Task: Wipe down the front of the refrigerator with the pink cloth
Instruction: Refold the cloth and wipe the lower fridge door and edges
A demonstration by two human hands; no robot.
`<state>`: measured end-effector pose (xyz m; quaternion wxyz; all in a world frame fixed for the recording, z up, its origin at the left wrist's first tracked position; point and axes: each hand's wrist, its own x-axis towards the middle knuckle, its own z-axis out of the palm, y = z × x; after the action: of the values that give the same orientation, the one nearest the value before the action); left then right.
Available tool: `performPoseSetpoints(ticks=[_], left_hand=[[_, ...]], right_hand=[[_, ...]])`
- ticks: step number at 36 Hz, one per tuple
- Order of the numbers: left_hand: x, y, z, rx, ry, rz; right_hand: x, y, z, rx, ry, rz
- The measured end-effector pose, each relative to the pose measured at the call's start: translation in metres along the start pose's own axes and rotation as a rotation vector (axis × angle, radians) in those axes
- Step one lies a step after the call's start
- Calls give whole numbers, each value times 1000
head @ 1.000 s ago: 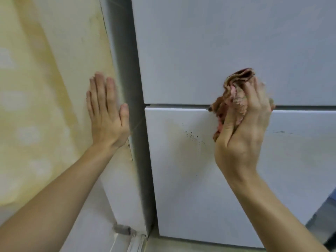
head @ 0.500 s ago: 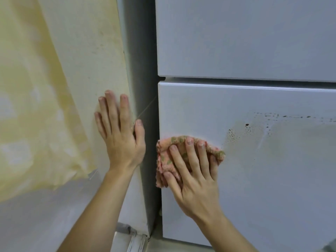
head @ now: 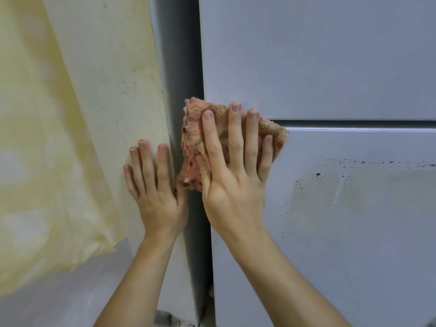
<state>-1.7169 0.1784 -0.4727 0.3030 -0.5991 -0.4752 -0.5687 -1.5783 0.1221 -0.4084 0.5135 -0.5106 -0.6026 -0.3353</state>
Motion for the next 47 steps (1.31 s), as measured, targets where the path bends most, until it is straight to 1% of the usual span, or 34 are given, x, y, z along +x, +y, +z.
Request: performPoseSetpoints(ticks=[4, 8, 13, 17, 22, 25, 31, 33, 35, 37, 39, 41, 43, 47], left_hand=[[-1, 1, 2, -5, 12, 6], [2, -1, 3, 8, 42, 26], [-2, -2, 5, 10, 54, 34], [-3, -4, 5, 1, 58, 40], [-3, -5, 5, -12, 66, 45], [-3, -4, 6, -13, 71, 40], [-3, 0, 5, -1, 68, 17], [-3, 0, 5, -1, 63, 13], [-4, -1, 6, 3, 69, 9], [-4, -2, 7, 10, 75, 9], [-4, -2, 7, 6, 71, 9], [-3, -1, 6, 0, 70, 1], [-4, 1, 5, -13, 62, -13], [-3, 5, 3, -25, 57, -37]], right_hand=[[-35, 16, 7, -30, -3, -80], [-98, 34, 11, -63, -104, -155], [-160, 58, 12, -69, -213, -176], [-164, 64, 11, -51, -218, -173], [-144, 59, 4, -20, -219, -141], [-116, 51, -1, -2, -167, -93], [-51, 29, 3, 35, 33, 74], [-50, 29, 11, 53, 115, 43], [-63, 36, 16, 78, 167, -43], [-84, 48, 18, 47, 119, -162], [-114, 61, 17, -25, 13, -268], [-146, 70, 17, -79, -73, -304], [-171, 77, 16, -87, -104, -308], [-188, 85, 10, -89, -194, -348]])
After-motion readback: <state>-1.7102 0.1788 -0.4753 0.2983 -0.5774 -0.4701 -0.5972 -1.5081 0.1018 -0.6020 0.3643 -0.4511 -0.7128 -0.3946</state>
